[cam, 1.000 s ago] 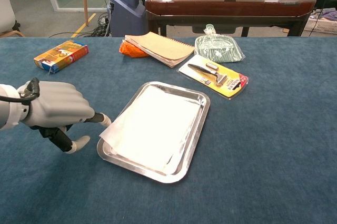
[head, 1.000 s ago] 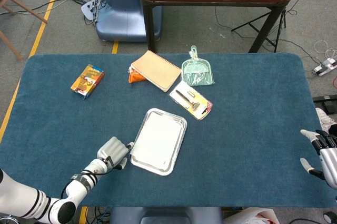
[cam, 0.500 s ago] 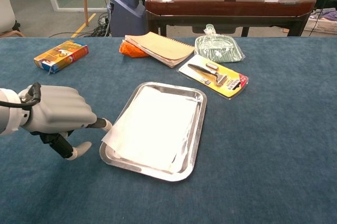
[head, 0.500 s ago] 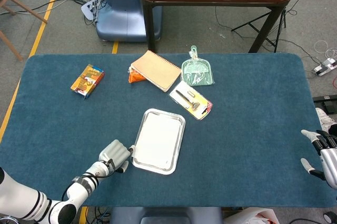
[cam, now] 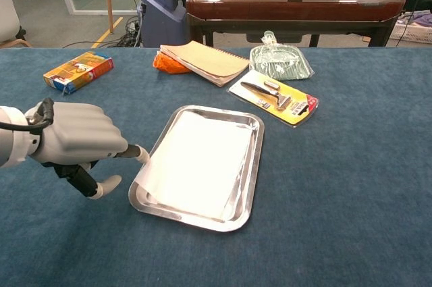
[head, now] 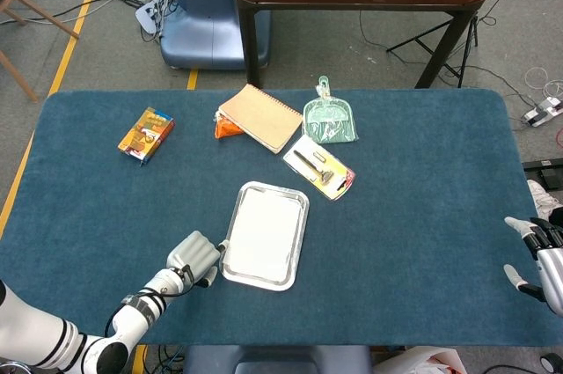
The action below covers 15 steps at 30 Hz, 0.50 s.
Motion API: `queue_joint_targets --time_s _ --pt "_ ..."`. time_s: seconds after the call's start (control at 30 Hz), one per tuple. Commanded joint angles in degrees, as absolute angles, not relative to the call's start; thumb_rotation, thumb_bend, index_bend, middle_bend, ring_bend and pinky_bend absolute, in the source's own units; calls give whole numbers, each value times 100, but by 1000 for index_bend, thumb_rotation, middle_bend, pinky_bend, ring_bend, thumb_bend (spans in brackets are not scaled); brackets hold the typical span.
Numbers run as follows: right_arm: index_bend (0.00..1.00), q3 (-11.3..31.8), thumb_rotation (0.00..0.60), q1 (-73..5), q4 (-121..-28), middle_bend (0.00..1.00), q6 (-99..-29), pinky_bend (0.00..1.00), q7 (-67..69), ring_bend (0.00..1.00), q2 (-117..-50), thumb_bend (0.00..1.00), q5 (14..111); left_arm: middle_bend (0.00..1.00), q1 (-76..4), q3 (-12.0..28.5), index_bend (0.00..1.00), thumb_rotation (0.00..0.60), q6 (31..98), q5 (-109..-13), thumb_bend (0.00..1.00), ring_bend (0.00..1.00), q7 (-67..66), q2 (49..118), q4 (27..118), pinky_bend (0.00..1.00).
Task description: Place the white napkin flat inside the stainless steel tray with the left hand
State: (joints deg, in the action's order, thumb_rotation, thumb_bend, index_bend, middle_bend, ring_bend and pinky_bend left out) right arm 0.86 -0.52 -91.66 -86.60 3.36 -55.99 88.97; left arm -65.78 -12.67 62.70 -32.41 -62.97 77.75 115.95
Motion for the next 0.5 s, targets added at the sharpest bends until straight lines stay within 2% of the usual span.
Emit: queue_joint_targets --time_s 0.03,0.5 --pt "210 84 600 -48 -9163 253 -8661 221 337 140 -5601 273 8895 1000 -6594 -1283 121 179 6252 -3248 522 985 -6342 7794 11609 1000" --pt "211 85 600 -26 -9146 252 -8681 221 354 140 -5595 273 8881 1000 -6627 -1278 121 178 6270 -3220 522 985 -6426 7905 11615 1000"
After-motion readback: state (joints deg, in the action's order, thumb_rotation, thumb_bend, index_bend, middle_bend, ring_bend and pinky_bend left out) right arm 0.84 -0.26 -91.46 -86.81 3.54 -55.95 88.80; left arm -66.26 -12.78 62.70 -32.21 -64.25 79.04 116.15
